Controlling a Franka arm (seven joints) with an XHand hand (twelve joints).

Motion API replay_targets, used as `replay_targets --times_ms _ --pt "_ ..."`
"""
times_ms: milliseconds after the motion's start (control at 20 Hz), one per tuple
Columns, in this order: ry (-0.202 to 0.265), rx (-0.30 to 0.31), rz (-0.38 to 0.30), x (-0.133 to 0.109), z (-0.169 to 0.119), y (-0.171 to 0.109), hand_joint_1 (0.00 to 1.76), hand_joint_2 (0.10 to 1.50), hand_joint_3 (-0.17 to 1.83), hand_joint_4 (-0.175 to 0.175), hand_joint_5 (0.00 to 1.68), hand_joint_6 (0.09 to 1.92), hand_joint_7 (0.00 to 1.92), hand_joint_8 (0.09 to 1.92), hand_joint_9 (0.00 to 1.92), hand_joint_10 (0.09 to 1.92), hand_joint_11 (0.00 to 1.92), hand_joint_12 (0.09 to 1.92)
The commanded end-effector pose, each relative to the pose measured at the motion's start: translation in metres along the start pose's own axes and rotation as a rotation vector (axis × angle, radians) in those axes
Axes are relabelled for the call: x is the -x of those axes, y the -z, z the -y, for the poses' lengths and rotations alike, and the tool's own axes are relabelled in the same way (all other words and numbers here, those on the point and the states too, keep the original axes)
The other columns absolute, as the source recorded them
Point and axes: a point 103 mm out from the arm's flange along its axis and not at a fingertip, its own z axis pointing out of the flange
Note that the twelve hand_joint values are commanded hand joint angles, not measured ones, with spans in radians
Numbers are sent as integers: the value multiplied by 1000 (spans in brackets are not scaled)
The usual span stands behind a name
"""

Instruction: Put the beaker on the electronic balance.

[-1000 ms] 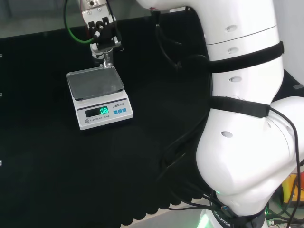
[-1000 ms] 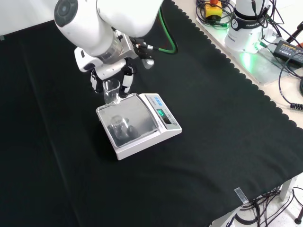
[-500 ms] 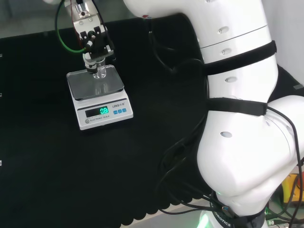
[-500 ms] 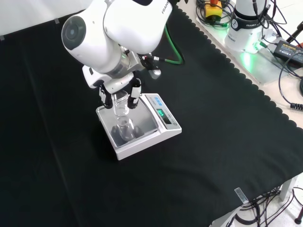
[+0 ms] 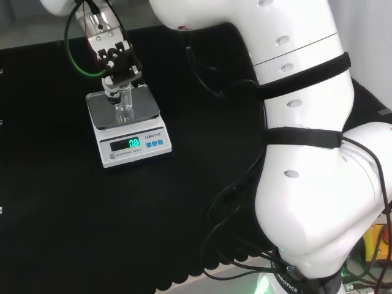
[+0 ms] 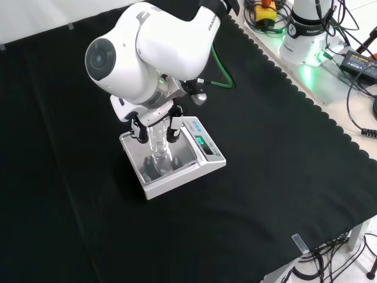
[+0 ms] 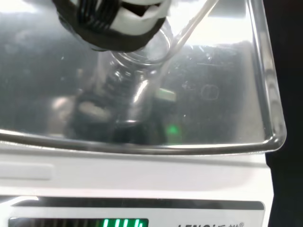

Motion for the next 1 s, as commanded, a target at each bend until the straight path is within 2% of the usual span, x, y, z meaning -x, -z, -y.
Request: replay_targets --times_ms 50,300,500,600,750,1000 --pt "3 -9 17 -2 3 -3 1052 792 601 -175 993 381 989 534 1463 87 1630 494" --pt "6 -7 30 -3 7 -2 1014 789 602 -175 965 380 966 531 1437 87 1565 498" --pt "4 5 35 -1 12 3 925 754 628 -175 855 406 885 548 1354 87 1321 724" --pt "5 10 46 0 16 8 877 730 638 -170 729 382 801 568 1282 87 1198 847" --pt "7 22 55 3 21 15 809 703 618 -158 580 295 659 618 1164 87 1057 983" --pt "0 25 61 8 28 26 720 689 552 -154 472 141 457 684 982 87 856 1155"
